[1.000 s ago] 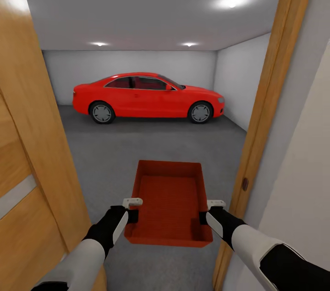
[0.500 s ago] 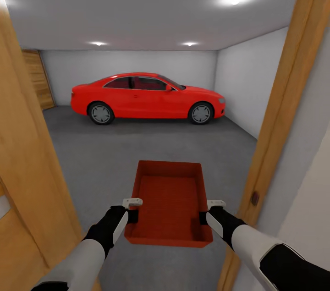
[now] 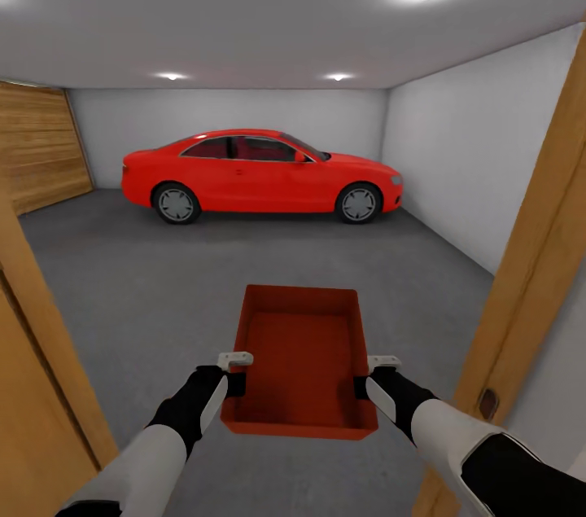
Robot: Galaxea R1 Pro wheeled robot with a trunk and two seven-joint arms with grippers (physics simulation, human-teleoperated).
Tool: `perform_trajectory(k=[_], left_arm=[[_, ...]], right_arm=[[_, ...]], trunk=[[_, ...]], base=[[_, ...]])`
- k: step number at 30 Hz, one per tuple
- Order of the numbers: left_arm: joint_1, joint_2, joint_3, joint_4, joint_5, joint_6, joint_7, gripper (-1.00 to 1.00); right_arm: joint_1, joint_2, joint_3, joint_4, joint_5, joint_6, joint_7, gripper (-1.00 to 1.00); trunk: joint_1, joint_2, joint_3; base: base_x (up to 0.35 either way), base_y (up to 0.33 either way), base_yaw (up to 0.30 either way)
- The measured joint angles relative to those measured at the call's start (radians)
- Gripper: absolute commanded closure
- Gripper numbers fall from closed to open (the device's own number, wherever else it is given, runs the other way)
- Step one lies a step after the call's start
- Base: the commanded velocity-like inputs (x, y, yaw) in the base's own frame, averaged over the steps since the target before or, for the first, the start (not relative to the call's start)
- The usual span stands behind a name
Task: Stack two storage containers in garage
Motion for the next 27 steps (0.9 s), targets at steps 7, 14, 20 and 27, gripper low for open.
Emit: perform_trajectory(k=[7,14,20,27], left_arm=[[0.000,0.000,0.000,0.000,0.000,0.000,0.000,1.00],[0.000,0.000,0.000,0.001,0.000,-0.001,0.000,1.00],[0.000,0.000,0.001,0.001,0.000,-0.001,0.000,1.00],[0.000,0.000,0.001,0.001,0.000,-0.001,0.000,1.00]], right_arm=[[0.000,0.000,0.000,0.000,0.000,0.000,0.000,1.00],[0.000,0.000,0.000,0.000,0.000,0.000,0.000,1.00],[0.000,0.000,0.000,0.000,0.000,0.000,0.000,1.00],[0.000,0.000,0.001,0.000,0.000,0.000,-0.001,1.00]], trunk=[[0.000,0.000,0.000],[0.000,0.000,0.000],[0.000,0.000,0.000],[0.000,0.000,0.000]], base=[[0.322,0.000,0.000],[0.322,0.000,0.000],[0.322,0.000,0.000],[0.322,0.000,0.000]])
